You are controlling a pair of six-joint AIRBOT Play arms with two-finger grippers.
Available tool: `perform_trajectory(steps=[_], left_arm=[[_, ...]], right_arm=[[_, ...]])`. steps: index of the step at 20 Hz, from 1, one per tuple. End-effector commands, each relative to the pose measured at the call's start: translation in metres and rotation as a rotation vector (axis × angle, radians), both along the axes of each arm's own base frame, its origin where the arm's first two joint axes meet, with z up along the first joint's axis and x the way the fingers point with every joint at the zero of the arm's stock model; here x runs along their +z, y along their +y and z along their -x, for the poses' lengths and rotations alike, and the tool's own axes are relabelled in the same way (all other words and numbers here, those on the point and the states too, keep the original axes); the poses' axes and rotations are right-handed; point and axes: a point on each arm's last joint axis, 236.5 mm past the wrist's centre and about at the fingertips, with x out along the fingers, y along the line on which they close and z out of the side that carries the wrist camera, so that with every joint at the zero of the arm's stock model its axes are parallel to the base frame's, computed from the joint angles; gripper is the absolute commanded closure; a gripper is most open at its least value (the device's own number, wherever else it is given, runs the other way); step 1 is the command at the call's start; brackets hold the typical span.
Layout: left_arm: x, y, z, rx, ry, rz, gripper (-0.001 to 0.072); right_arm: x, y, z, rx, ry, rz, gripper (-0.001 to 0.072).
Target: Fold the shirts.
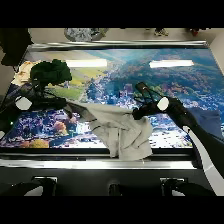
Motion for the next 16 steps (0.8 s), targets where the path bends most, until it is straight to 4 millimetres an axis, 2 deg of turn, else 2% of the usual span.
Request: perform_trajectory(steps=[1, 3, 6, 8, 9, 10, 11, 13, 15, 16], left_arm=[[-0.02, -0.006, -0.002, 0.0, 0.044, 0.028, 0.0672], [-0.018, -0.007, 0.003, -0.05, 0.039, 0.002, 0.0672], [-0.024, -0.008, 0.019, -0.095, 0.097, -0.017, 0.0672], [-0.03, -0.009, 0.03, -0.131, 0.141, -0.033, 0.0672], [-0.032, -0.01, 0.035, -0.142, 0.162, -0.032, 0.0672], [-0.033, -0.01, 0.039, -0.149, 0.179, -0.031, 0.0672], [-0.035, -0.011, 0.044, -0.157, 0.198, -0.029, 0.0672], [-0.037, -0.012, 0.05, -0.167, 0.223, -0.028, 0.0672], [-0.038, -0.013, 0.054, -0.173, 0.237, -0.026, 0.0672], [-0.038, -0.013, 0.054, -0.173, 0.239, -0.026, 0.0672]], right_arm=[[0.0, 0.013, 0.023, 0.106, 0.099, -0.016, 0.0207], [0.027, -0.006, 0.048, 0.196, 0.179, 0.021, 0.0133], [0.084, -0.061, 0.066, 0.155, 0.224, 0.009, 0.0132], [0.097, -0.096, 0.093, 0.098, 0.303, 0.012, 0.0128], [0.094, -0.107, 0.109, 0.071, 0.366, 0.027, 0.0115], [0.087, -0.11, 0.125, 0.072, 0.419, 0.036, 0.0072], [0.075, -0.104, 0.142, 0.08, 0.472, 0.028, 0.0059], [0.037, -0.085, 0.179, 0.09, 0.558, 0.025, 0.0008], [-0.005, -0.062, 0.224, 0.096, 0.674, 0.0, -0.0003], [-0.019, -0.049, 0.244, 0.098, 0.732, -0.044, -0.0004]])
